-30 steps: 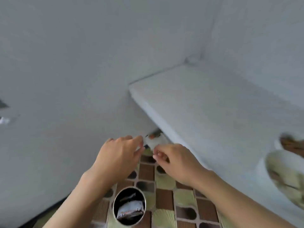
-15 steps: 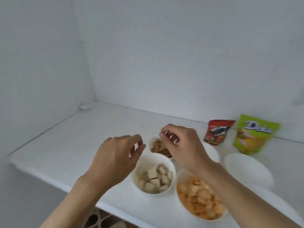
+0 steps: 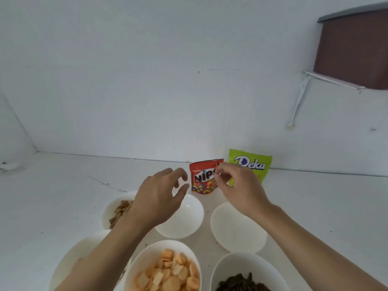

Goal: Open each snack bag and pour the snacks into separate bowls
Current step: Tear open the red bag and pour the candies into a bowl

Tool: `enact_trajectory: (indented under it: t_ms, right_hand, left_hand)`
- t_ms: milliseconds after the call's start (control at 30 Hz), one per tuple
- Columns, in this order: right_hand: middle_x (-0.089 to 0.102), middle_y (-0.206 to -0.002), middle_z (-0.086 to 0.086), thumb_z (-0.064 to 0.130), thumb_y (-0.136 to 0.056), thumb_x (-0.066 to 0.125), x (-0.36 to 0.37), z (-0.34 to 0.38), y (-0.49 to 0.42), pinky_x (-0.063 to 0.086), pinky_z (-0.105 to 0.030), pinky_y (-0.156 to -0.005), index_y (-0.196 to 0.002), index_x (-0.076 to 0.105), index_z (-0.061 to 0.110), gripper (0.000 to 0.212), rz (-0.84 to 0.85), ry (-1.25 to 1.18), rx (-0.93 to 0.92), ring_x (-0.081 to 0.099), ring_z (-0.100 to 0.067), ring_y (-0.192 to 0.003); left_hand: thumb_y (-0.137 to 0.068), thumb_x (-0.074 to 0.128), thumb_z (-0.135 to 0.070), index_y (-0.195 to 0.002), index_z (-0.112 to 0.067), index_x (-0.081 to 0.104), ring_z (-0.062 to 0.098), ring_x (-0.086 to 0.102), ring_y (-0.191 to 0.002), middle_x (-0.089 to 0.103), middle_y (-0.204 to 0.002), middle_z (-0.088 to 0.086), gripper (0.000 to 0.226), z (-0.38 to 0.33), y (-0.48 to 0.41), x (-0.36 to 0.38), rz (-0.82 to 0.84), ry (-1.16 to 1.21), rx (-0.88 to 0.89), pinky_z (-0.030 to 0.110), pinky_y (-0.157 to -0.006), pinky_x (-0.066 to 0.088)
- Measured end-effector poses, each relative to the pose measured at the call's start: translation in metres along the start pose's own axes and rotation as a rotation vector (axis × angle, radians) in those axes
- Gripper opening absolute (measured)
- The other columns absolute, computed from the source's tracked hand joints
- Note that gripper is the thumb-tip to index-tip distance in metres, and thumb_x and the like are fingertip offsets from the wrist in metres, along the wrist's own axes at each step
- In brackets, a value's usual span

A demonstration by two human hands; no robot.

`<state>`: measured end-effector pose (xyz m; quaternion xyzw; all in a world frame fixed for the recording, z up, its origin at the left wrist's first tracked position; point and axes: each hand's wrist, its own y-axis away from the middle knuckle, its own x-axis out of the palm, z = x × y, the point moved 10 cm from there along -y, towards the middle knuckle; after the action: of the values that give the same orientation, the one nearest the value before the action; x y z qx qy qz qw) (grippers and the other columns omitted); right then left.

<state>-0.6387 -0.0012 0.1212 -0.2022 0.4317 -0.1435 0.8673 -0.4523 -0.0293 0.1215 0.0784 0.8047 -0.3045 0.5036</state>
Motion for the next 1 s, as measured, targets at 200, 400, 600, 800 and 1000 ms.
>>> enact_trajectory:
  t_ms: [200,400,600,800,1000]
  right_hand:
    - [0.064,-0.080,0.009,0.022,-0.092,0.063,0.007,-0.053,-0.019,0.054,-0.037,-0.067,-0.089,0.065,0.024,0.005,-0.016,0.065,0.072,0.061,-0.009,-0.077]
    - [0.063,-0.084,0.008,0.022,-0.093,0.062,0.007,-0.100,-0.050,0.055,-0.038,-0.069,-0.093,0.066,0.024,0.005,-0.023,0.123,0.121,0.060,-0.010,-0.080]
    - [0.065,-0.114,0.009,0.019,-0.096,0.061,0.048,-0.114,-0.077,0.045,-0.022,-0.079,-0.121,0.066,0.020,0.025,0.076,0.105,0.038,0.054,-0.004,-0.094]
    - [0.058,-0.117,0.004,0.016,-0.097,0.058,0.093,-0.113,-0.082,0.055,-0.035,-0.067,-0.126,0.057,0.021,0.029,0.152,0.155,0.001,0.062,-0.018,-0.085]
    - [0.054,-0.090,-0.002,0.014,-0.103,0.048,0.090,-0.103,-0.086,0.049,-0.034,-0.053,-0.106,0.055,0.016,0.007,0.053,0.208,0.000,0.057,-0.022,-0.068]
  left_hand:
    - [-0.096,0.060,-0.039,-0.104,-0.029,0.065,0.013,0.060,-0.078,0.062,-0.086,-0.012,0.014,-0.004,-0.047,0.043,0.010,0.050,0.035,0.037,-0.073,0.054]
    - [-0.095,0.061,-0.038,-0.110,-0.027,0.064,0.020,0.058,-0.091,0.062,-0.098,-0.005,0.019,-0.003,-0.097,0.083,0.034,0.025,0.069,0.041,-0.079,0.051]
    - [-0.097,0.058,-0.035,-0.126,-0.030,0.056,0.022,0.057,-0.109,0.059,-0.118,-0.001,0.030,0.013,-0.132,0.124,0.073,-0.035,0.009,0.043,-0.094,0.044]
    - [-0.097,0.056,-0.016,-0.120,-0.023,0.058,0.025,0.065,-0.081,0.065,-0.096,0.001,0.024,0.030,-0.130,0.149,0.119,0.046,-0.029,0.041,-0.073,0.053]
    - [-0.090,0.066,-0.005,-0.104,-0.017,0.064,0.024,0.065,-0.076,0.067,-0.090,0.001,0.018,0.031,-0.127,0.142,0.094,0.077,0.005,0.042,-0.064,0.058]
